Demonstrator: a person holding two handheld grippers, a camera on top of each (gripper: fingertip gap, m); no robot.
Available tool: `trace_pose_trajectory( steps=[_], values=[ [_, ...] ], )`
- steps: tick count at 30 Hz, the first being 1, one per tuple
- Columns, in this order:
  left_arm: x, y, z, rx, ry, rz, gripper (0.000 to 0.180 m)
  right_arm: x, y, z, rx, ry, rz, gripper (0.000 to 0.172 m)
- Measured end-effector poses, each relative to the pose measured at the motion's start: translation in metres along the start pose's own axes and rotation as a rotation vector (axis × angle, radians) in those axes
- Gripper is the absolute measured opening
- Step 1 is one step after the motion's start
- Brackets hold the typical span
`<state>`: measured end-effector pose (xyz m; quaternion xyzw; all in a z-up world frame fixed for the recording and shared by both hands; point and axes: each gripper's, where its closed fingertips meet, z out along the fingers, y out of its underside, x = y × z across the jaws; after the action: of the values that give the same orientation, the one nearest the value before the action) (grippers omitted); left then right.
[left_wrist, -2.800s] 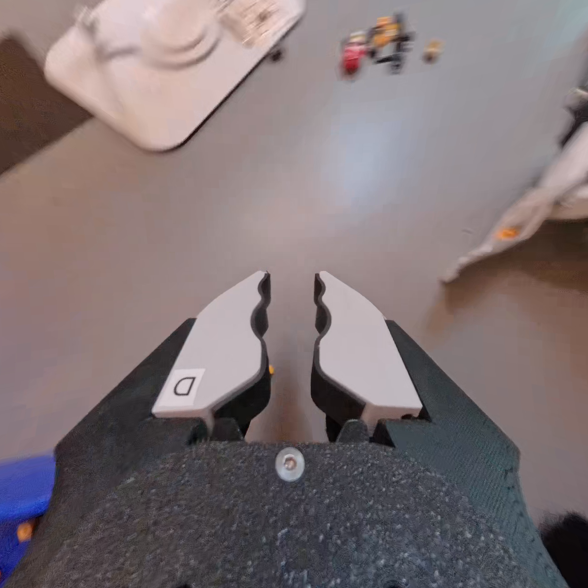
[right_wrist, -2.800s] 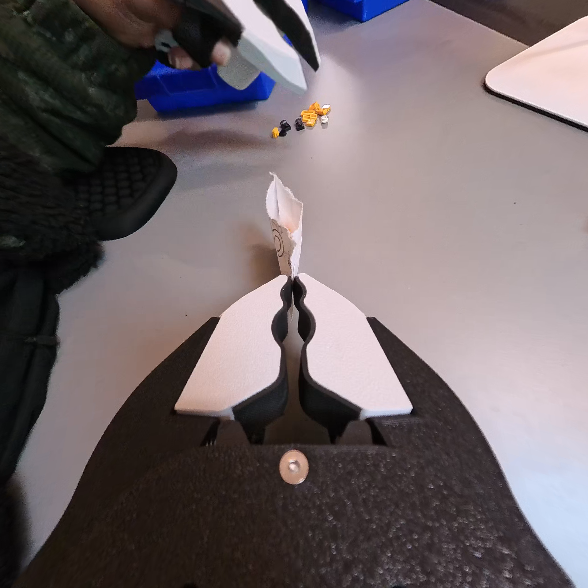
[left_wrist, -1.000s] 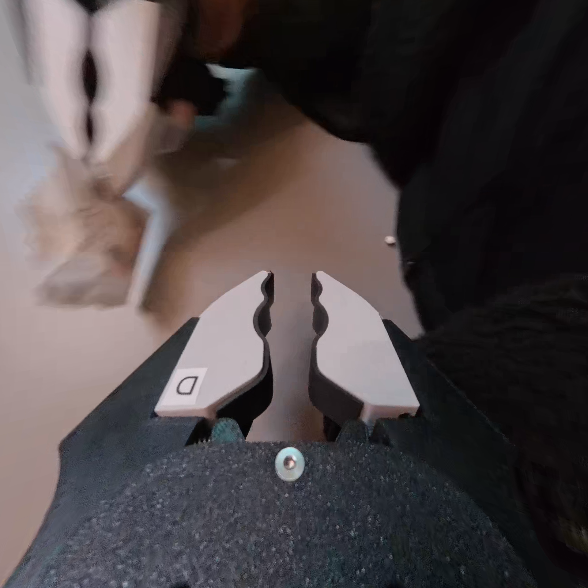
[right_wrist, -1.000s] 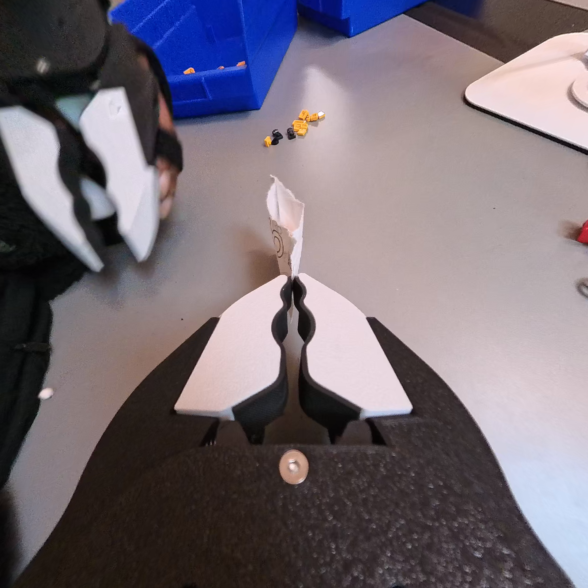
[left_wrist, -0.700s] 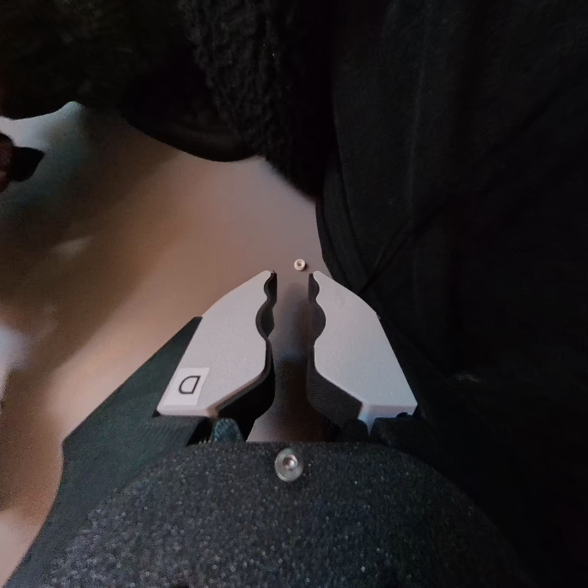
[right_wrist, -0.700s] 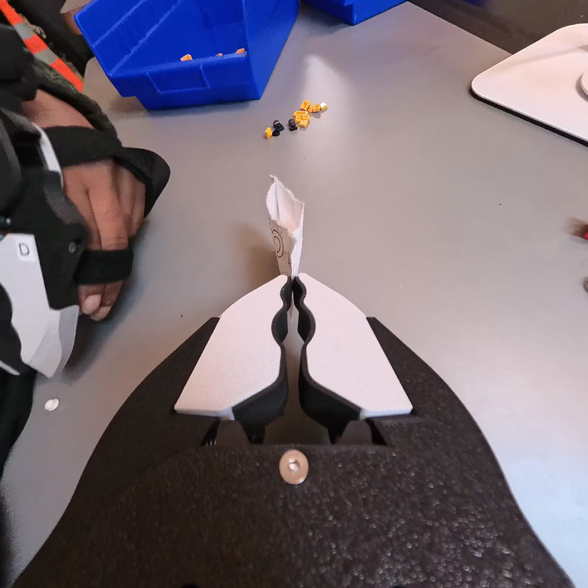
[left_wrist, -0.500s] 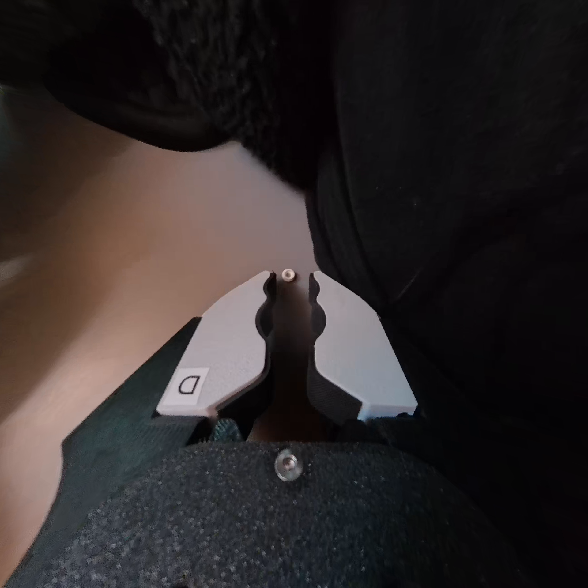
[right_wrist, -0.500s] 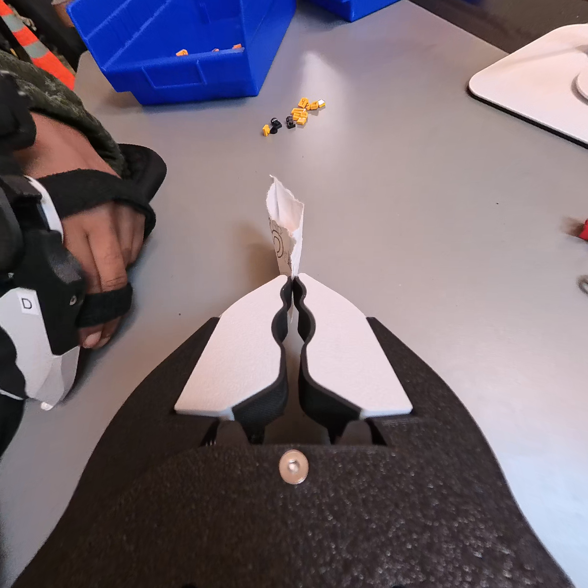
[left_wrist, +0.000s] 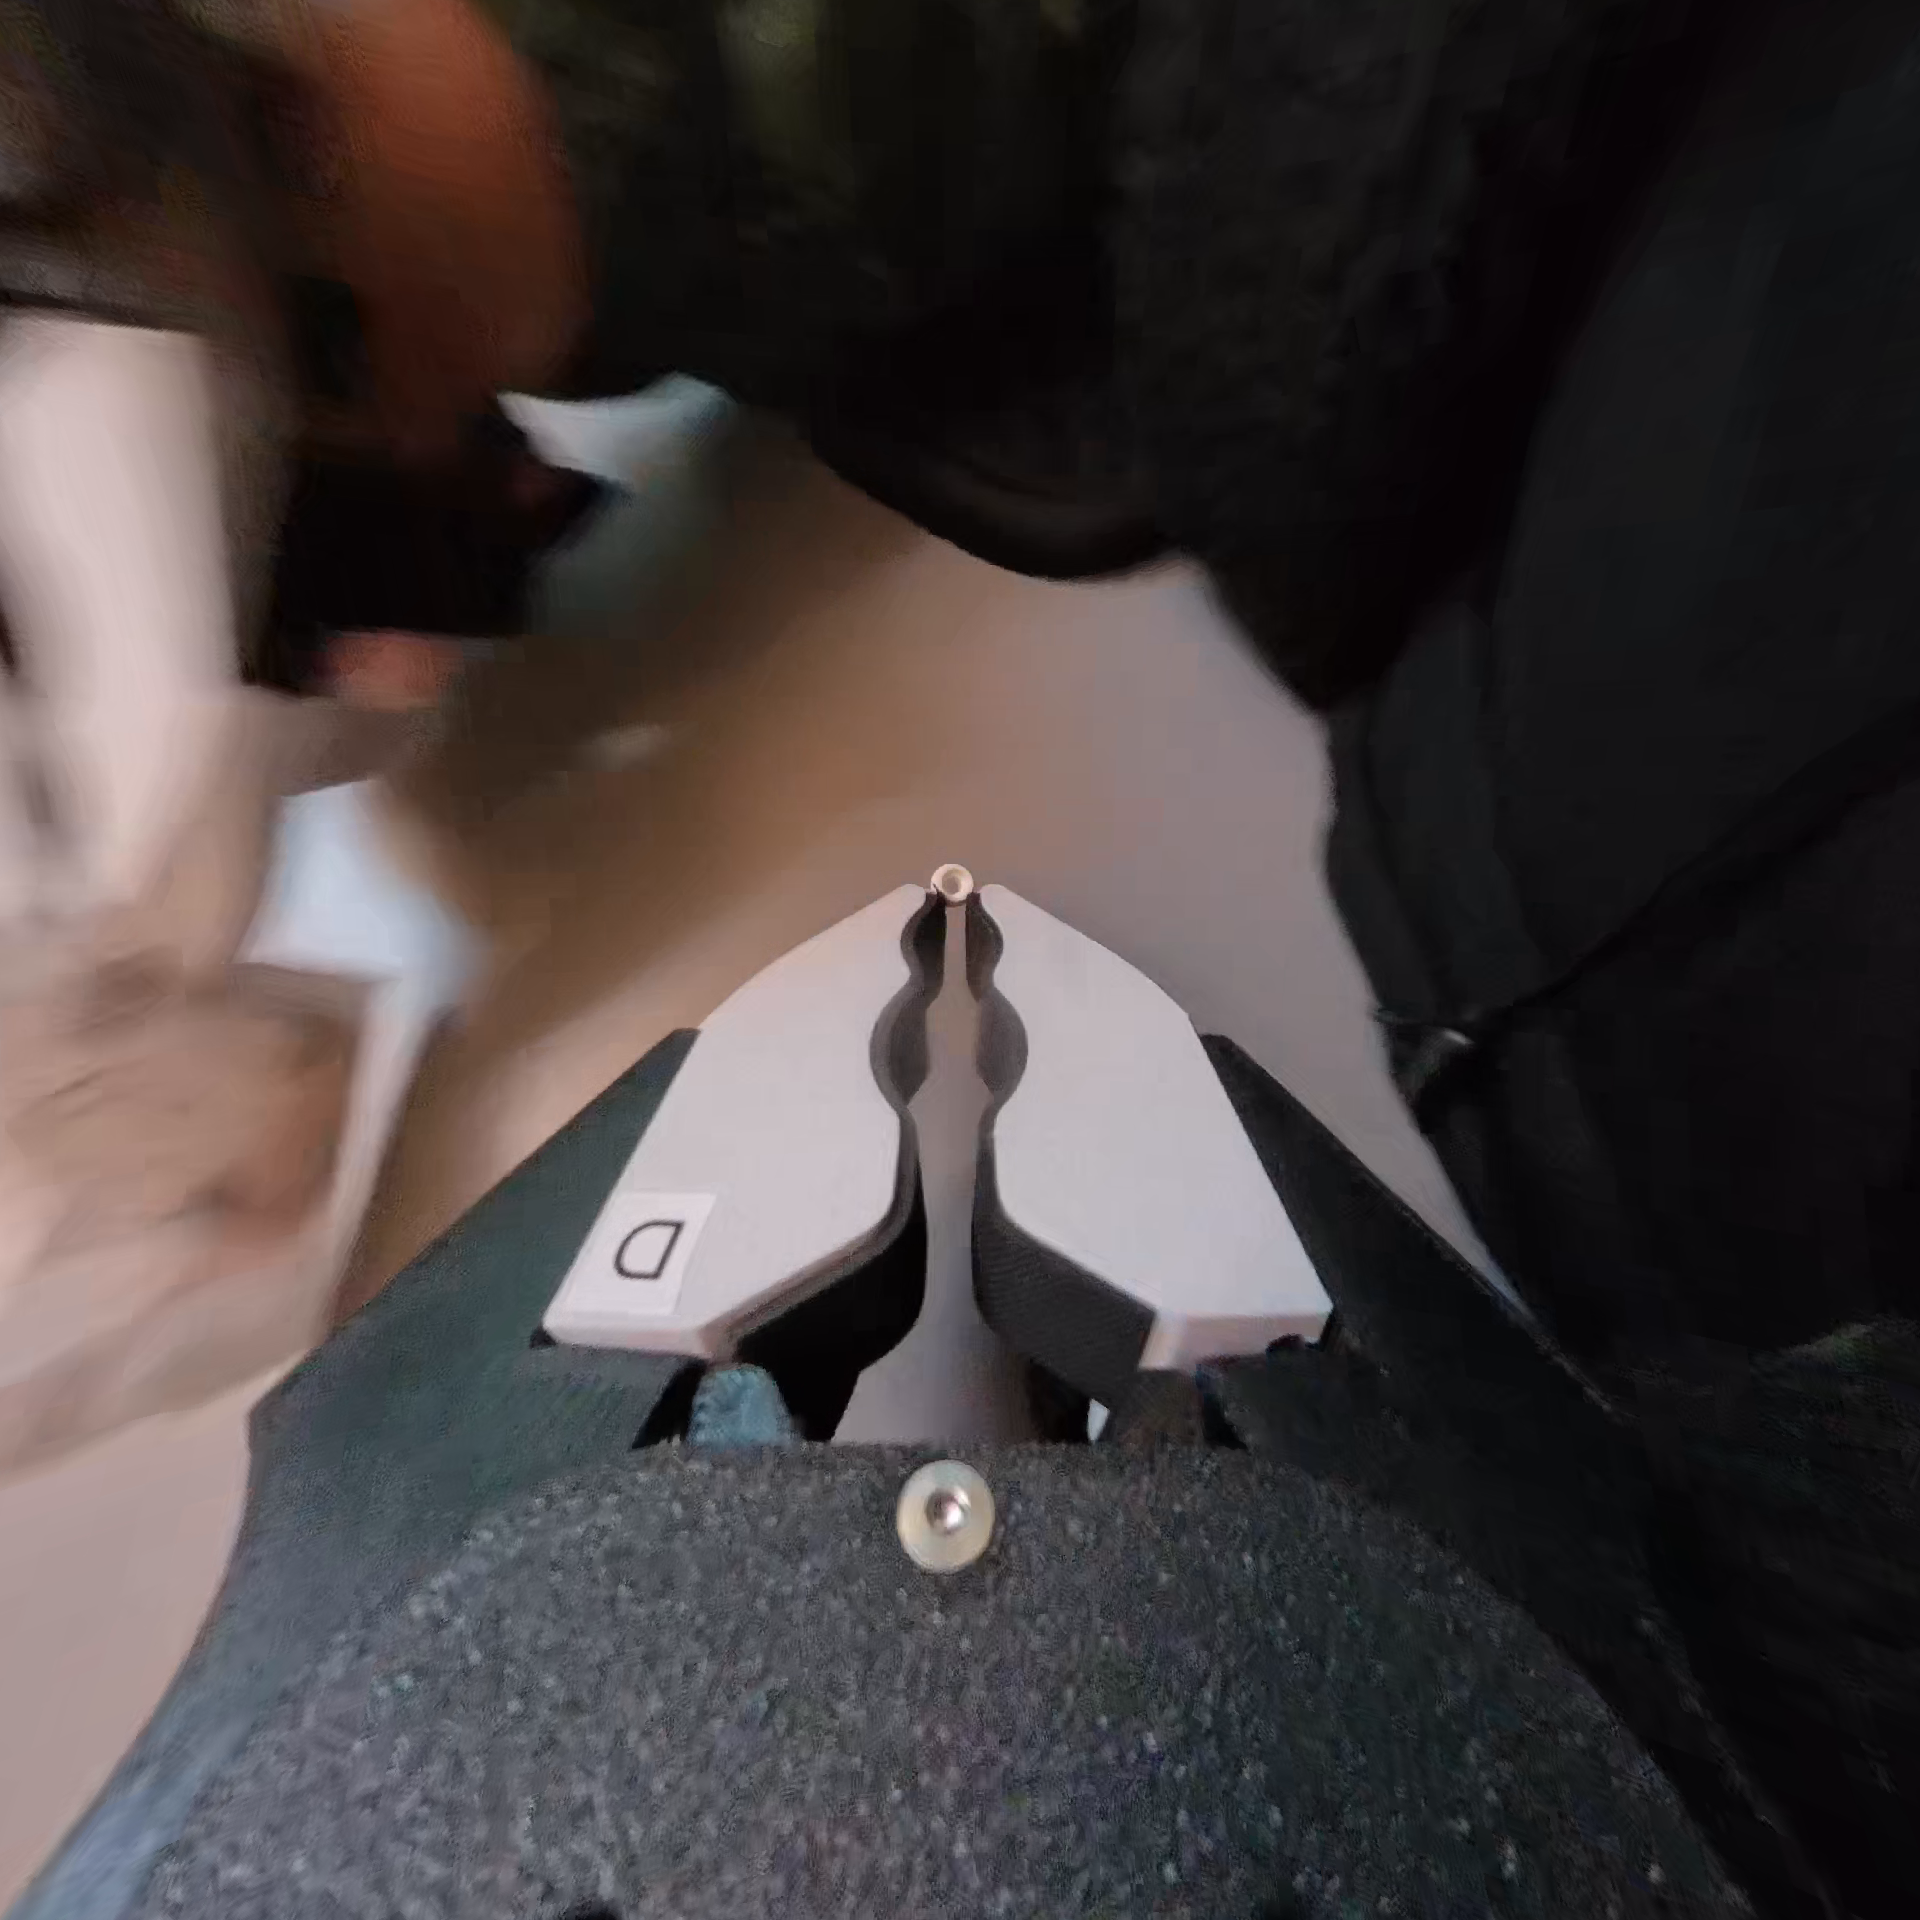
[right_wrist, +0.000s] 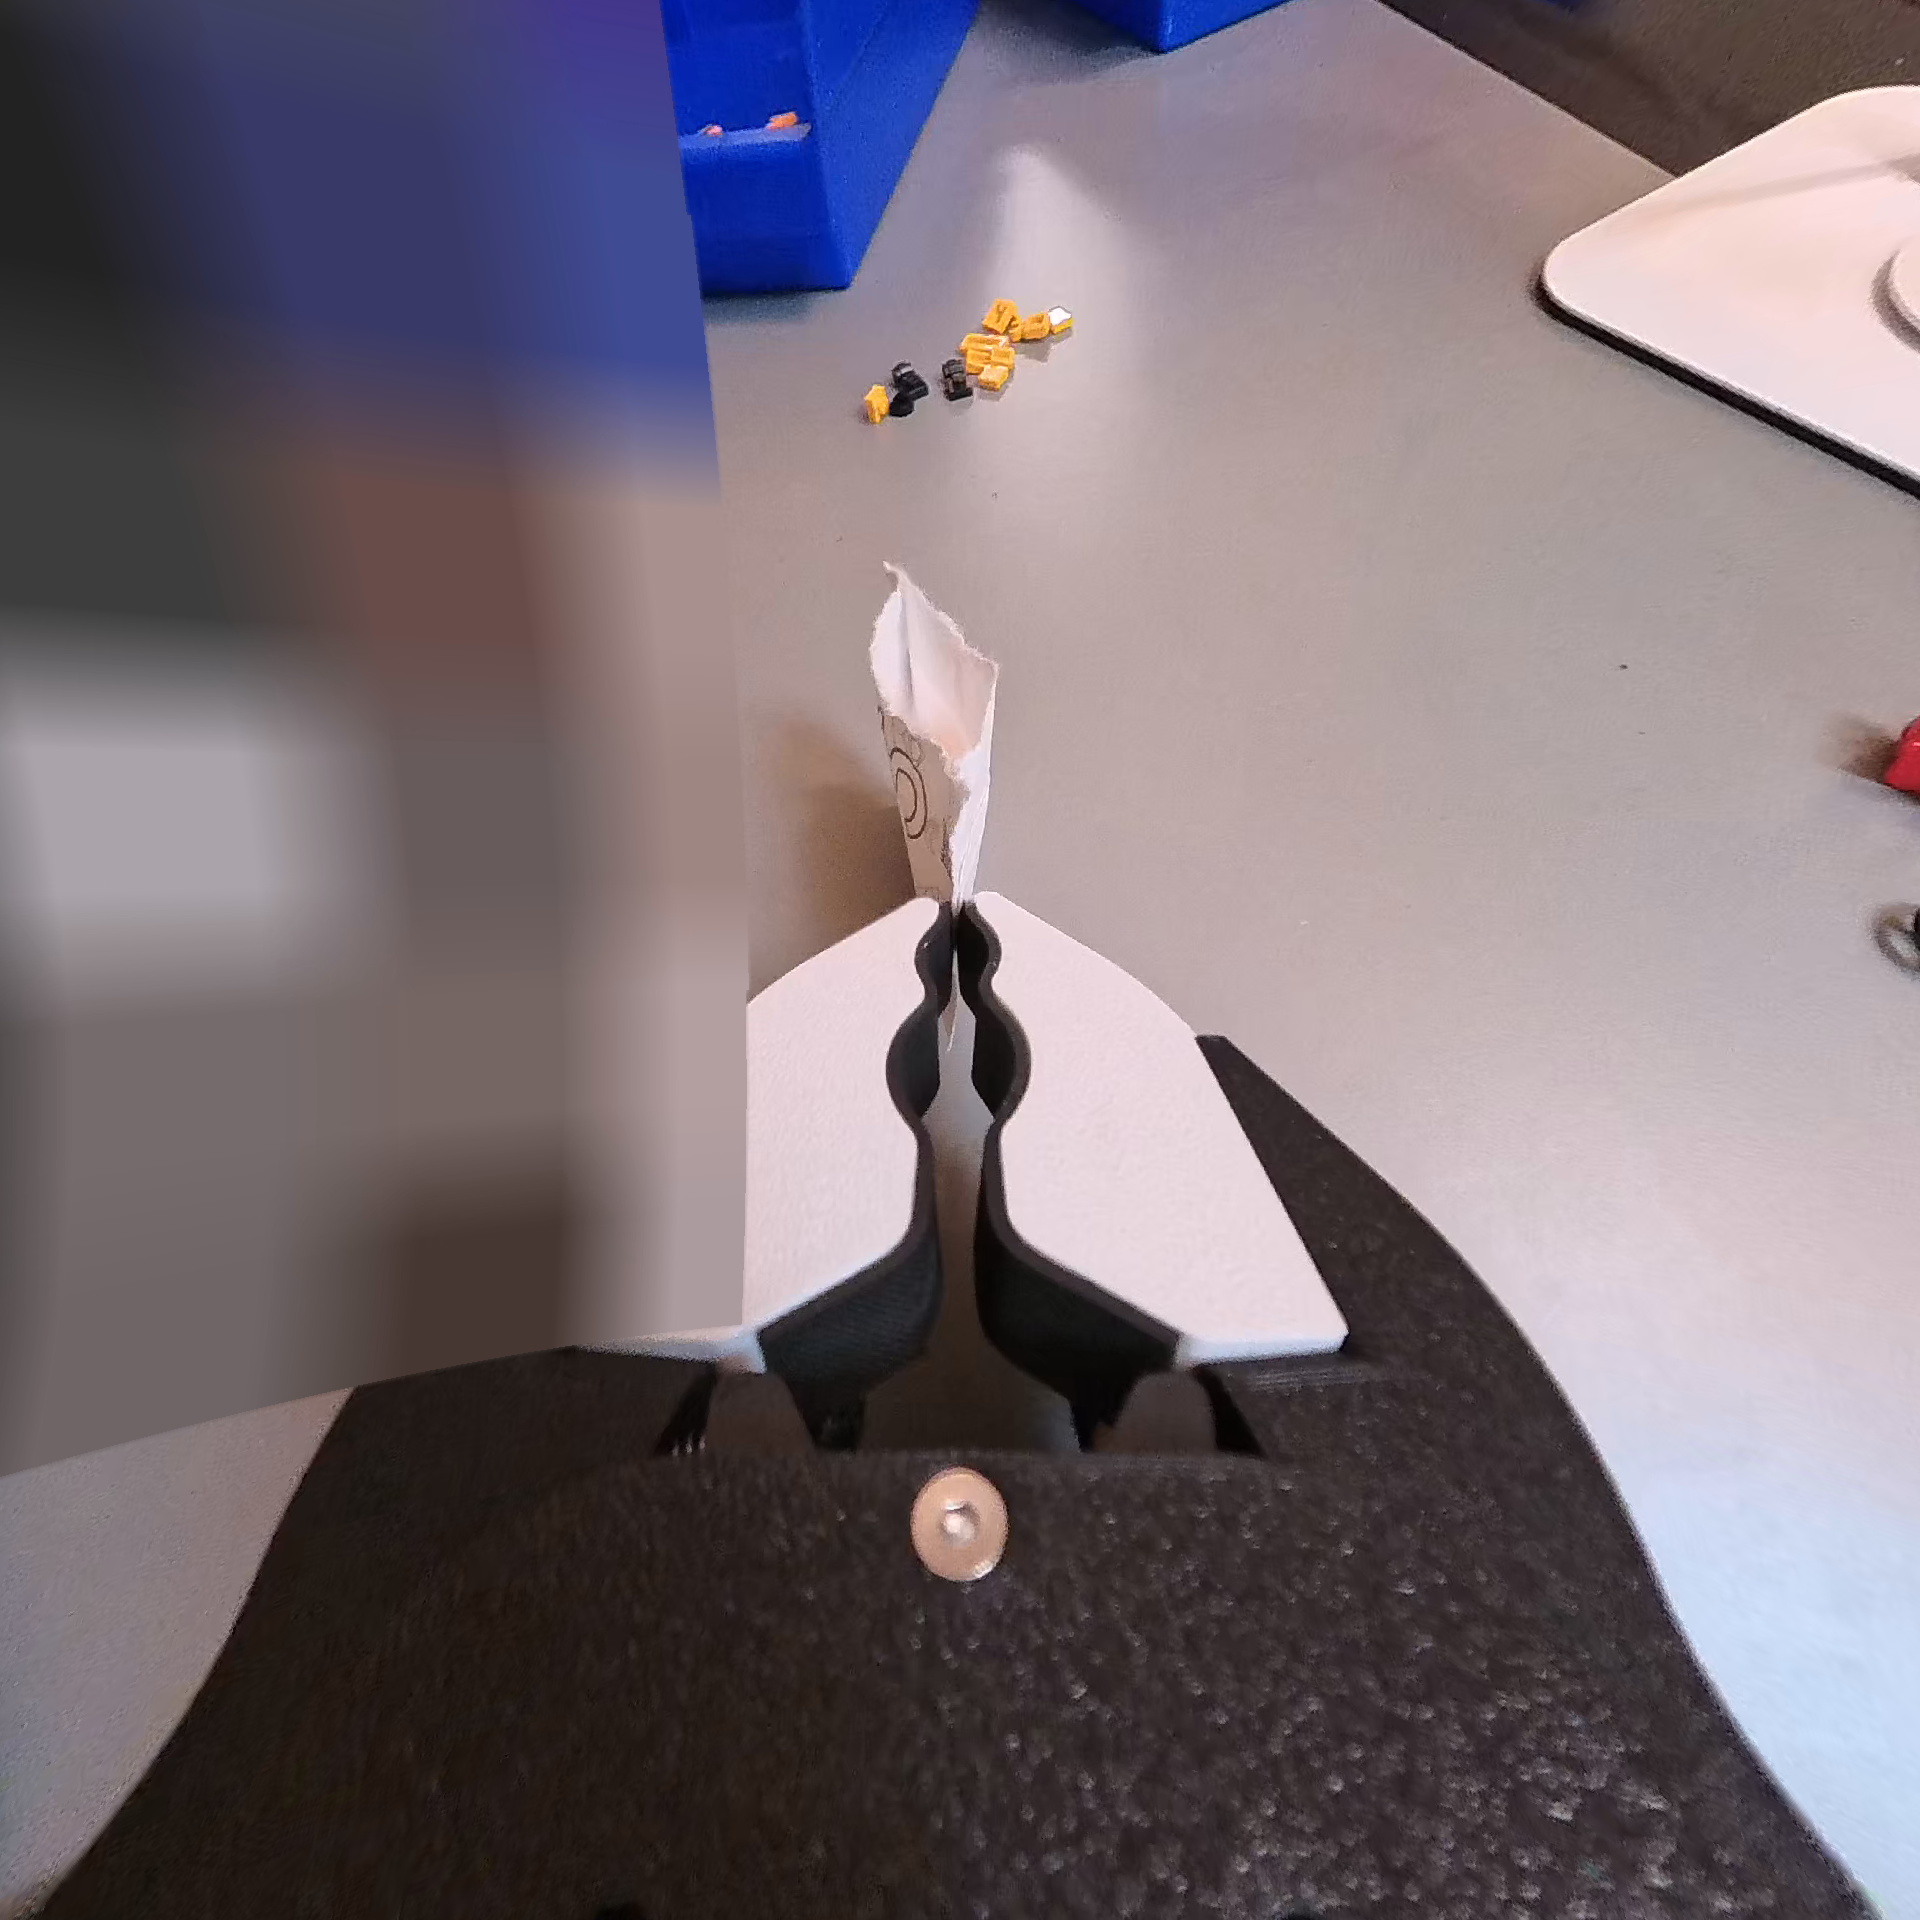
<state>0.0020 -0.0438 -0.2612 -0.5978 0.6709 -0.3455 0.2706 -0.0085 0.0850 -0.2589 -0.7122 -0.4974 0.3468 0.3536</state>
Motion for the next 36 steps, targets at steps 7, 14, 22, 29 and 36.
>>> trace_pose_trajectory(
  steps=[7, 14, 22, 29, 36],
  values=[
    [-0.1, 0.001, -0.076, 0.211, -0.441, -0.325, 0.003, -0.015, 0.001, 0.004, -0.016, -0.05, -0.081, 0.0],
    [-0.098, 0.017, -0.065, 0.073, -0.458, -0.285, 0.007, -0.022, 0.0, 0.007, -0.019, -0.048, -0.136, 0.0],
    [-0.115, 0.045, -0.123, 0.031, -0.682, -0.337, 0.022, -0.014, -0.006, 0.001, 0.016, -0.013, -0.116, 0.0],
    [-0.114, 0.12, -0.231, -0.055, -1.088, -0.564, 0.023, -0.007, -0.004, 0.0, 0.016, -0.001, -0.085, 0.0],
    [-0.085, 0.174, -0.279, -0.387, -1.186, -0.638, 0.038, -0.008, -0.001, 0.004, 0.005, -0.013, -0.066, 0.0]
  ],
)
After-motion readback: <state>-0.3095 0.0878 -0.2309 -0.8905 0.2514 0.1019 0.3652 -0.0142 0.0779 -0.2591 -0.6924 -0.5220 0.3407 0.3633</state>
